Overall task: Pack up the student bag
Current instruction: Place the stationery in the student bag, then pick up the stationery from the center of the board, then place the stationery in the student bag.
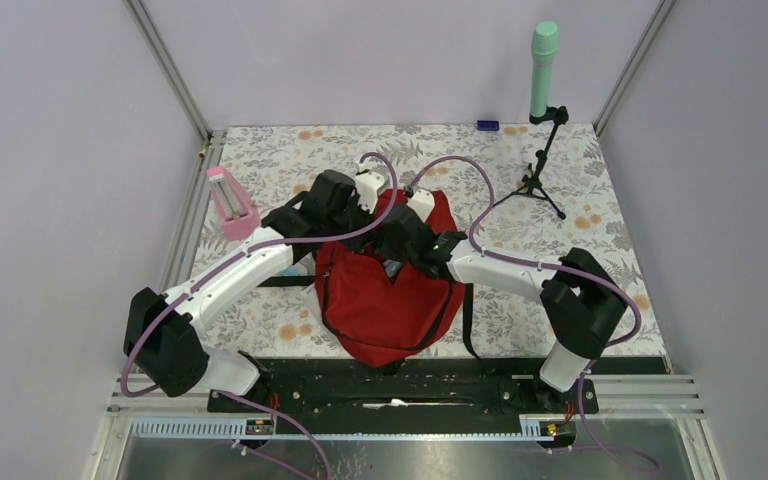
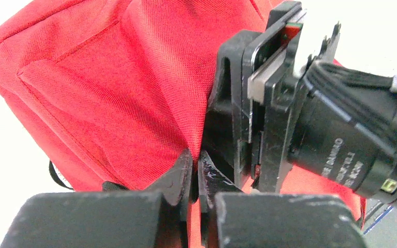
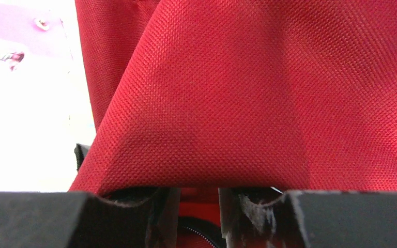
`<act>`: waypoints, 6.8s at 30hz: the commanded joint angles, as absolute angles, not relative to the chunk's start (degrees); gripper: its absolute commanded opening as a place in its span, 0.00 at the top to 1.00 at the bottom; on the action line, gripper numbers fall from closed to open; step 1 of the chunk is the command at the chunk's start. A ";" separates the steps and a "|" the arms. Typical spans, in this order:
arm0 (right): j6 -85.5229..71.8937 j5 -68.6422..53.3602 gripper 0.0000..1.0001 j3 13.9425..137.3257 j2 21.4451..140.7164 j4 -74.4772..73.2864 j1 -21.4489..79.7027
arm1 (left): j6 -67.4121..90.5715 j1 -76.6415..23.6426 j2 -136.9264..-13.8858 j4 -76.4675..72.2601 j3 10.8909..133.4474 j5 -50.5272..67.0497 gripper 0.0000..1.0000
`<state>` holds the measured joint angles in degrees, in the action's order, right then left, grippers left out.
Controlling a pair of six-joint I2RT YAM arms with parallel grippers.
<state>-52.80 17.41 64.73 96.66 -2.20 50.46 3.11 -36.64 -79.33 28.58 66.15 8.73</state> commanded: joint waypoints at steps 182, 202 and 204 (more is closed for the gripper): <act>-51.29 12.22 1.00 29.71 36.30 -2.28 40.86 | -7.88 -38.36 -73.05 26.05 62.24 2.19 0.02; -72.73 -4.38 1.00 21.44 42.52 13.55 42.63 | -2.08 -38.58 -78.73 25.99 65.70 -2.17 1.00; -72.90 -3.67 1.00 22.91 43.84 13.93 44.11 | -0.93 -38.58 -78.51 26.92 66.68 -1.98 1.00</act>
<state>-68.73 -2.07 21.43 42.09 6.94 41.82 -3.60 -38.52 -81.58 27.35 63.26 0.14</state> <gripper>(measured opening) 0.054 0.013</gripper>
